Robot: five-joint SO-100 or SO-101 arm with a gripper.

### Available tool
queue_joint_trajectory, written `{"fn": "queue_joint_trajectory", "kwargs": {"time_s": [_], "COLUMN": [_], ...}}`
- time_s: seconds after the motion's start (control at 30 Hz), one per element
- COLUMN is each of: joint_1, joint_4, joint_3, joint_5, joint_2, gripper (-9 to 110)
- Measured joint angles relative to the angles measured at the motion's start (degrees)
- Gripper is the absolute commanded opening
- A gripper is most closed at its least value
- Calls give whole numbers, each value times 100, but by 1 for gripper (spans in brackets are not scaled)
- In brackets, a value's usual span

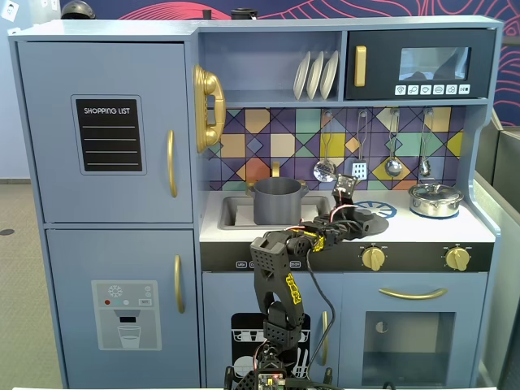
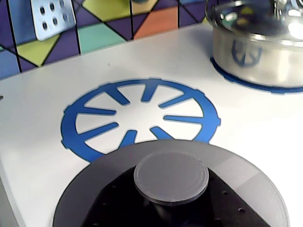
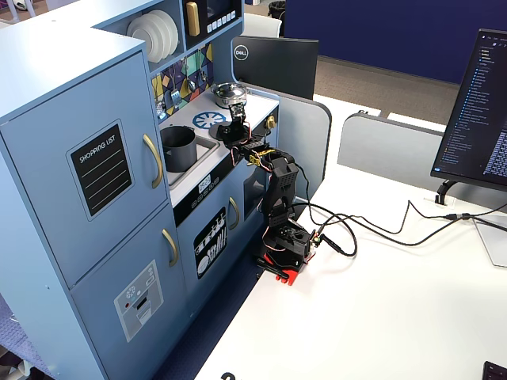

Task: Pick up the lid from the counter and put it on the gray recipient

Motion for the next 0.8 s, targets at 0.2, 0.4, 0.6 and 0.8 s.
{"fn": "queue_joint_trajectory", "kwargs": {"time_s": [0.2, 0.4, 0.6, 0.8], "joint_1": [-44, -290, -817, -1485], "joint_4": [185, 606, 1283, 2030], "joint_3": [-343, -800, -1178, -1362], "joint_5": [-114, -149, -149, 0], "joint_2": [97, 439, 1028, 1617], "gripper": [0, 0, 0, 0]}}
